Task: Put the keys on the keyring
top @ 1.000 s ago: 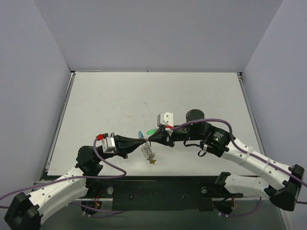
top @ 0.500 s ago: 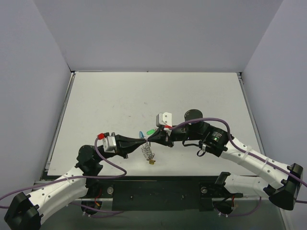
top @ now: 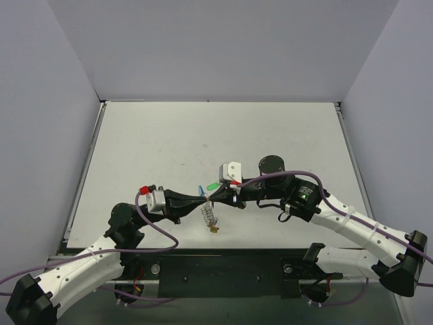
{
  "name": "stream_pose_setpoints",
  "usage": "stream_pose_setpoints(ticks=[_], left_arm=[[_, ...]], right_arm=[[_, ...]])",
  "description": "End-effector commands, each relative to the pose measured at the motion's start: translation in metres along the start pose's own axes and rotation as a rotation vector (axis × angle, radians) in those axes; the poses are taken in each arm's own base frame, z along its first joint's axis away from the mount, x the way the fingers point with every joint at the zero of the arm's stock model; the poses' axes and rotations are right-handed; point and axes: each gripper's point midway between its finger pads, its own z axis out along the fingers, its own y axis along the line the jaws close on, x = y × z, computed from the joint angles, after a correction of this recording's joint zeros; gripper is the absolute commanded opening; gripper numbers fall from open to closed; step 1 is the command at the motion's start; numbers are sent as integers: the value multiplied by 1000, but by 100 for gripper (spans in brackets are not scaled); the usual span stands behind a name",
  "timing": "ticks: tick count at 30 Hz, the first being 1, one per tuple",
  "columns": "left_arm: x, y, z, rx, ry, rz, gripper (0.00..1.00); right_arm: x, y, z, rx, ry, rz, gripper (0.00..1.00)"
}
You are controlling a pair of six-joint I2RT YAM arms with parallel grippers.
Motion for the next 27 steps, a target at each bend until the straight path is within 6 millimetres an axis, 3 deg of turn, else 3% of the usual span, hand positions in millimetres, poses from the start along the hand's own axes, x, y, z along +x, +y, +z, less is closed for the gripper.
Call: stream_pose_setpoints(ticks=[1, 17, 27], left_arm=[[-42, -1, 8, 2, -97, 45, 0], [-45, 6, 8, -42, -108, 2, 0], [-42, 5, 8, -36, -101, -6, 0]], right_arm=[[-7, 1, 0, -13, -13, -48, 0], [-1, 5, -1, -23, 10, -77, 0], [-10, 1, -1, -6, -24, -45, 0]])
